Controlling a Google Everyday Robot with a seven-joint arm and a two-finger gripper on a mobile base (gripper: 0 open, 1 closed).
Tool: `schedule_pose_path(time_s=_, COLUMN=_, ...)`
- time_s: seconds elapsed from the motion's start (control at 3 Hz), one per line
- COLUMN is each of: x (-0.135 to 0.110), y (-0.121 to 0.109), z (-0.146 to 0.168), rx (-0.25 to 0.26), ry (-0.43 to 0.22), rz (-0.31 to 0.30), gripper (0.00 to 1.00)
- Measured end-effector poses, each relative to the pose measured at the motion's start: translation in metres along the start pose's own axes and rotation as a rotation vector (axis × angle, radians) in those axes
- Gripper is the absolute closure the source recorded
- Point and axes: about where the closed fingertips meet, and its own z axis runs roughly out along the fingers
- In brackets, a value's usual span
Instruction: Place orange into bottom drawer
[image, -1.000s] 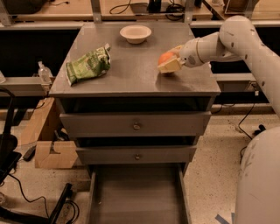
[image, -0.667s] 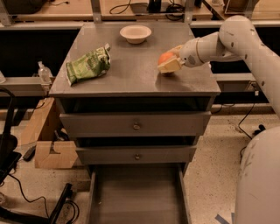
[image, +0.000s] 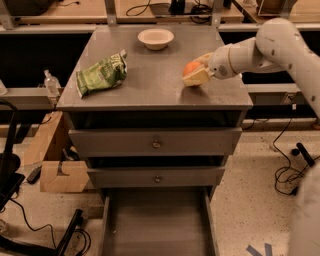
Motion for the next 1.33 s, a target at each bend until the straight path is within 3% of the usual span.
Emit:
schedule_pose_path(time_s=0.33, x=-0.039, y=0.043, z=-0.073, rx=0.049, ry=-0.095, rz=-0.073, gripper=1.00)
schedule_pose_path(time_s=0.67, x=-0.055, y=0.080, z=-0.124, rx=0.068, ry=-0.169, rz=-0.127, gripper=1.00)
schedule_pose_path(time_s=1.0, x=-0.049, y=0.106, z=-0.154, rx=0.070, ry=-0.190, rz=-0.120, gripper=1.00)
schedule_pose_path(time_s=1.33, x=-0.010, y=0.146, z=-0.128, rx=0.027, ry=-0.176, rz=-0.155, gripper=1.00)
